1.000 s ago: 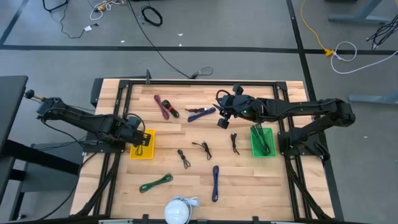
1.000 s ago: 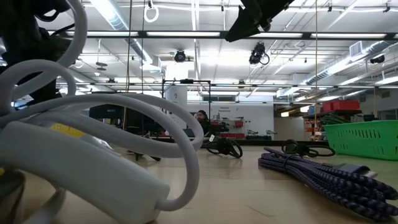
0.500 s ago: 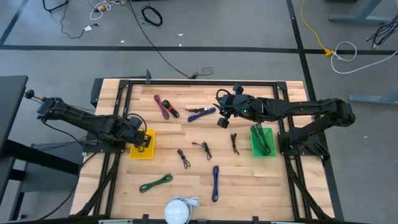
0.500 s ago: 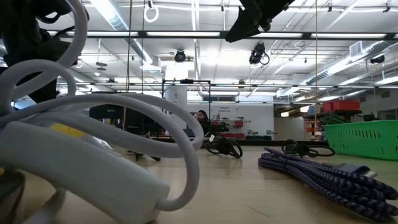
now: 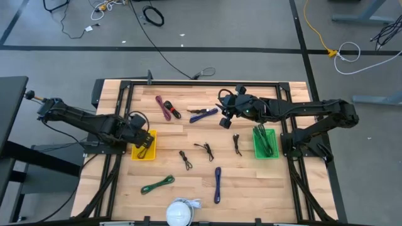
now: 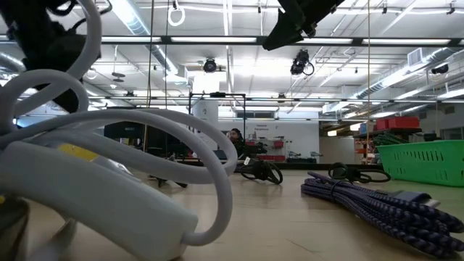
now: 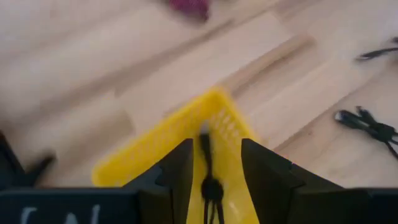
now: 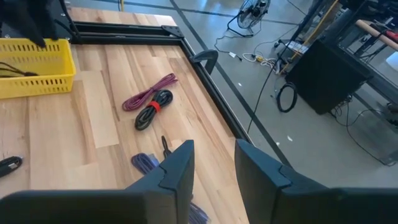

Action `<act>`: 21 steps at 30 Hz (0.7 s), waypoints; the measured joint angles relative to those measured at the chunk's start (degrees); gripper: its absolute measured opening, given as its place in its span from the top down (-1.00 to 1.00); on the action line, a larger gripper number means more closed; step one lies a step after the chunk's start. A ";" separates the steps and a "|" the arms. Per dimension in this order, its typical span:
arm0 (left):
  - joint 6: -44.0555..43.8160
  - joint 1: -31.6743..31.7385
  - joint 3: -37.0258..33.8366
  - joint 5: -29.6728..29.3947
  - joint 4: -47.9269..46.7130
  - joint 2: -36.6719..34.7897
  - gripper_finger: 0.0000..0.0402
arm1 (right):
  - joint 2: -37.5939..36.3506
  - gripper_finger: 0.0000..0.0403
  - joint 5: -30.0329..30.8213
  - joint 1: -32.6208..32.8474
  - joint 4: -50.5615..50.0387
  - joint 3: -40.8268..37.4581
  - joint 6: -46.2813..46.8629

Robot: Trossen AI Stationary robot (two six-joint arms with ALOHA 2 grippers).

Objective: Pick & Place USB Port
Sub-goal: Put the black and pink charger cable into the green basket

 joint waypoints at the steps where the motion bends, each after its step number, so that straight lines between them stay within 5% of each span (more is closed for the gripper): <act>1: 3.71 0.02 1.02 -1.51 -0.11 0.02 0.28 | 0.00 0.42 -0.02 0.00 -0.10 0.00 0.00; 9: 37.98 4.39 6.01 -18.17 0.24 0.03 0.28 | 0.02 0.42 -0.06 0.00 -0.11 0.00 1.30; 21: 66.03 26.73 6.00 -1.28 11.37 13.37 0.28 | 0.02 0.42 -1.43 0.07 0.32 -0.02 3.37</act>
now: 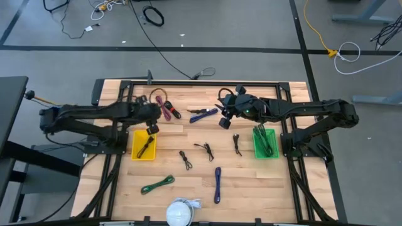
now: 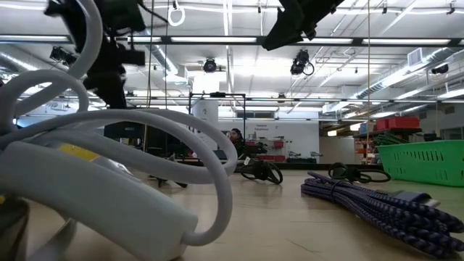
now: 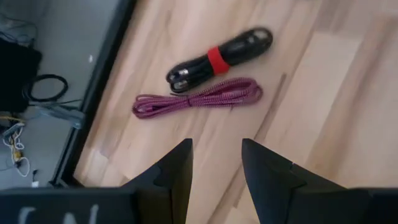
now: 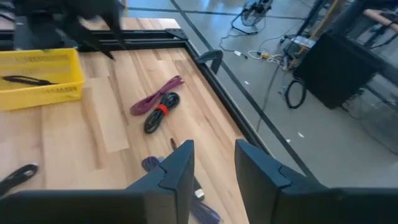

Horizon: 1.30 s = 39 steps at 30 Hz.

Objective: Pick & Place USB Port
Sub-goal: Put the black and pink charger cable into the green basket

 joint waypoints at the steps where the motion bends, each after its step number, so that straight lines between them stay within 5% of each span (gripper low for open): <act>1: 2.00 1.08 -0.02 0.39 0.56 1.74 0.28 | 0.00 0.42 -0.60 0.00 0.27 0.00 0.26; 22: 45.81 8.37 0.00 5.91 15.77 24.98 0.28 | 0.00 0.42 -1.67 0.00 0.23 -0.02 1.19; 31: 48.54 8.70 0.02 5.51 22.88 28.68 0.28 | 0.00 0.42 -1.67 0.00 0.09 -0.01 1.19; 39: 41.08 9.72 0.00 4.65 17.59 28.59 0.28 | 0.02 0.42 -1.65 0.00 -0.15 -0.02 1.17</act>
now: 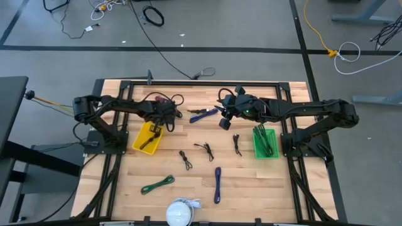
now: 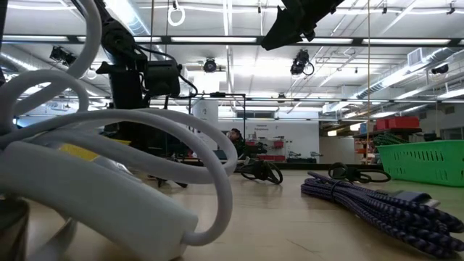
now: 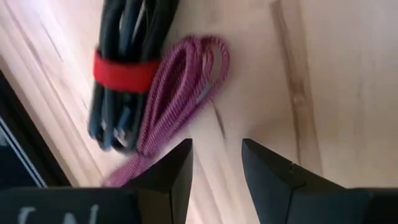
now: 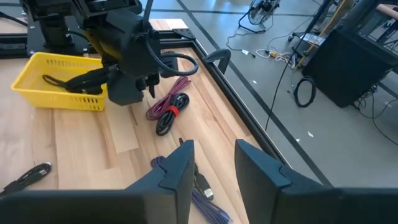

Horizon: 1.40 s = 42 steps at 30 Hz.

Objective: Pick & Place USB Port
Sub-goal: Put the black and pink charger cable into the green basket

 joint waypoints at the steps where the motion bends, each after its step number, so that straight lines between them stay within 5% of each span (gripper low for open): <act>1: -1.65 0.28 0.00 0.02 -0.96 0.00 0.28 | 0.00 0.42 0.01 -0.01 0.03 0.00 -0.01; 24: -13.84 -2.32 0.04 2.21 -15.98 -0.11 0.28 | 0.02 0.42 0.09 -0.01 0.18 -1.64 0.02; 42: -9.58 -3.10 8.58 2.67 -21.76 -0.04 0.28 | 0.02 0.42 0.15 -0.04 7.61 -4.55 -2.58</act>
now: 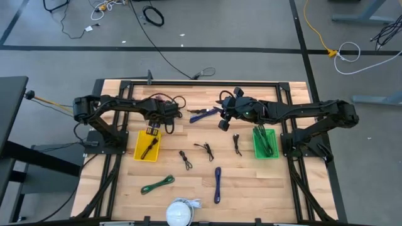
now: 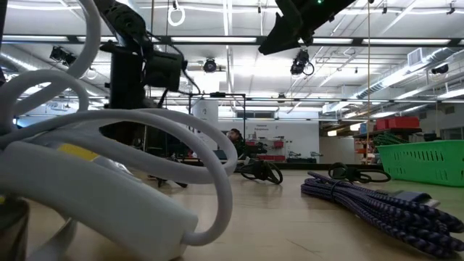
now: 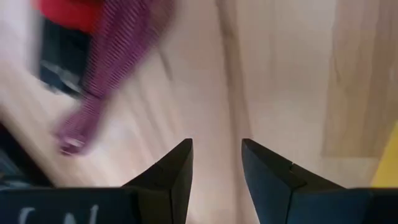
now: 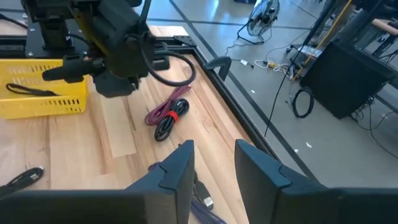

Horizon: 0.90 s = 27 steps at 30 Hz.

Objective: Pick & Place USB Port
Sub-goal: Put the black and pink charger cable into the green basket

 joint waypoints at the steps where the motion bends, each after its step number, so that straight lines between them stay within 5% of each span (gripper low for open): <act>1: 1.65 0.00 0.54 -0.51 1.09 0.00 0.28 | 0.00 0.42 0.00 0.00 0.28 0.00 0.00; 7: 11.98 0.80 0.73 -5.44 12.67 0.00 0.31 | -0.02 0.42 -0.05 0.00 0.08 0.00 0.50; 27: 21.33 8.32 0.75 6.34 15.44 2.67 0.31 | -0.04 0.42 -0.15 0.00 -0.22 0.00 0.61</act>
